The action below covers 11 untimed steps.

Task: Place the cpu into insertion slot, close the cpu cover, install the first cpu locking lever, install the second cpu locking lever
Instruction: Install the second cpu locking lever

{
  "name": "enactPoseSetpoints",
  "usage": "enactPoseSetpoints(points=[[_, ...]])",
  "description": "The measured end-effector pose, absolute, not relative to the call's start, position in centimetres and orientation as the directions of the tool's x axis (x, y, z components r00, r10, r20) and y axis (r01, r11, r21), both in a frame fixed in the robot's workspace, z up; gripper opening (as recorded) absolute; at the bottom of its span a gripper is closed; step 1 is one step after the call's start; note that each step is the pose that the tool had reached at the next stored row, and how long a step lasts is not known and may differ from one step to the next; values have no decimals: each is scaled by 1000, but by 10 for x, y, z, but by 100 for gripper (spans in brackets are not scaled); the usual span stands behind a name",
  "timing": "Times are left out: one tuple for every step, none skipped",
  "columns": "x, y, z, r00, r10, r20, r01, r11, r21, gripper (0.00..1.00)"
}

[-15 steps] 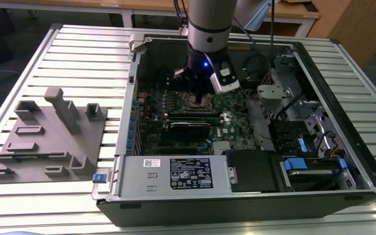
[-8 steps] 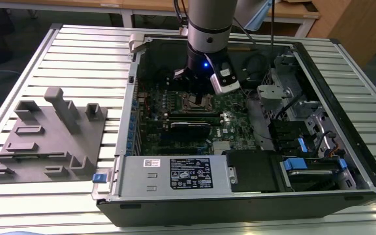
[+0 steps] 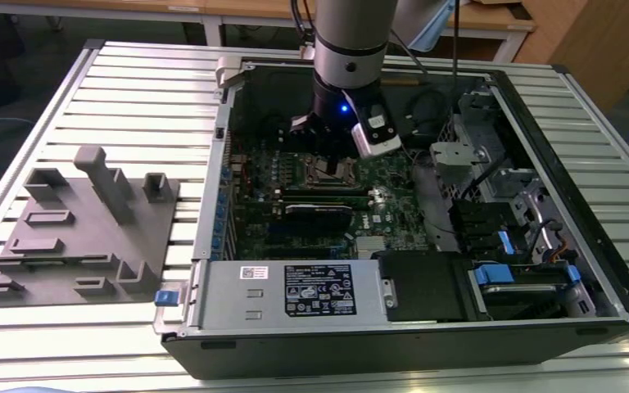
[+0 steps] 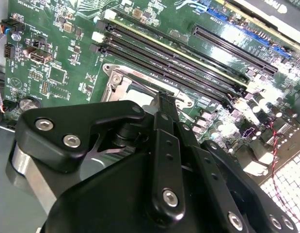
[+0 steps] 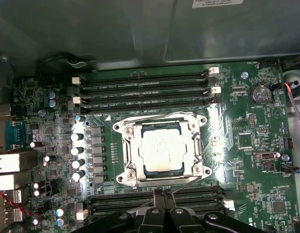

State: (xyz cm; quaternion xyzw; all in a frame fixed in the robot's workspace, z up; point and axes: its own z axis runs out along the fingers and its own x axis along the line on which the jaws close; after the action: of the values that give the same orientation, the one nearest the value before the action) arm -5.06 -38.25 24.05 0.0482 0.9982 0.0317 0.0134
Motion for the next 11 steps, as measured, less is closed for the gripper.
enactPoseSetpoints(points=[[-51,-382,241,-995,97,-23,95,993,65,11],[-51,-382,241,-995,97,-23,95,993,65,11],[-51,-382,241,-995,97,-23,95,993,65,11],[-51,-382,240,-995,97,-23,95,993,64,11],[-51,-383,240,-995,96,-23,95,993,65,11],[-51,-383,240,-995,95,-23,93,994,65,11],[-52,-383,240,-995,92,-23,91,994,65,11],[-53,-384,240,-996,89,-23,88,994,64,11],[-54,-384,240,-996,87,-23,86,994,65,11],[-54,-384,240,-996,87,-23,85,994,65,11],[-55,-384,239,-996,87,-23,85,994,65,11]])
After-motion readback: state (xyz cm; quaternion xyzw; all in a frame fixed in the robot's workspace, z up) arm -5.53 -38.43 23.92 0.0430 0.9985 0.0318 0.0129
